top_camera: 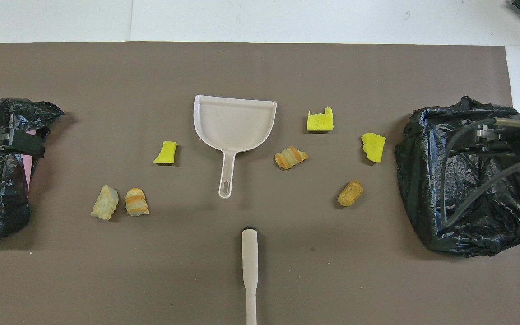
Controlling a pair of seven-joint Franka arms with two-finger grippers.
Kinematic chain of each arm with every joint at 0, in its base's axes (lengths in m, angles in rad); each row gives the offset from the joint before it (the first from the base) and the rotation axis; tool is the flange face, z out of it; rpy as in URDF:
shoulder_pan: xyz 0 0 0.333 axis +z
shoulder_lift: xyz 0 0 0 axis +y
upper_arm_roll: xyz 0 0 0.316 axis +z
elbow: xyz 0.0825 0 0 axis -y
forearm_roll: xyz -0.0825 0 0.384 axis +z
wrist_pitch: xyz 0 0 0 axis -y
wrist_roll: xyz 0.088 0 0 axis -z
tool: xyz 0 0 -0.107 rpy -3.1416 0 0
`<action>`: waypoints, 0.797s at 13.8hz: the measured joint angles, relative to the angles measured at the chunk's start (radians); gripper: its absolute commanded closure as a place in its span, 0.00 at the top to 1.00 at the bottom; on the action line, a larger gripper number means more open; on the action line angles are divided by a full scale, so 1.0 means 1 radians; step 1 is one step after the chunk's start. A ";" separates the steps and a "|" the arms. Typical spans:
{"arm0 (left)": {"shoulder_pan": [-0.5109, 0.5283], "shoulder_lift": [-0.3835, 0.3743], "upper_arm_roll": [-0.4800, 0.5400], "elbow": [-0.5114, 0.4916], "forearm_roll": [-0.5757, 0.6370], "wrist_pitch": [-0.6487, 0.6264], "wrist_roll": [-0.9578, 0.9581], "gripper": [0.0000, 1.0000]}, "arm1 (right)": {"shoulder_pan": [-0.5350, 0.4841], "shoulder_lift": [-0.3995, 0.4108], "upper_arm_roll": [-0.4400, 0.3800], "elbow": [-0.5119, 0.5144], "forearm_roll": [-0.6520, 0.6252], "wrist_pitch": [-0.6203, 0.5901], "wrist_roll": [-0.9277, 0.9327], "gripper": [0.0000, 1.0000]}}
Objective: Sweep and dump trash in bin
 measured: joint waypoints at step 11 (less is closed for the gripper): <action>-0.130 -0.110 -0.035 -0.309 -0.002 0.168 -0.064 1.00 | 0.133 -0.039 0.004 -0.123 0.004 0.093 0.027 1.00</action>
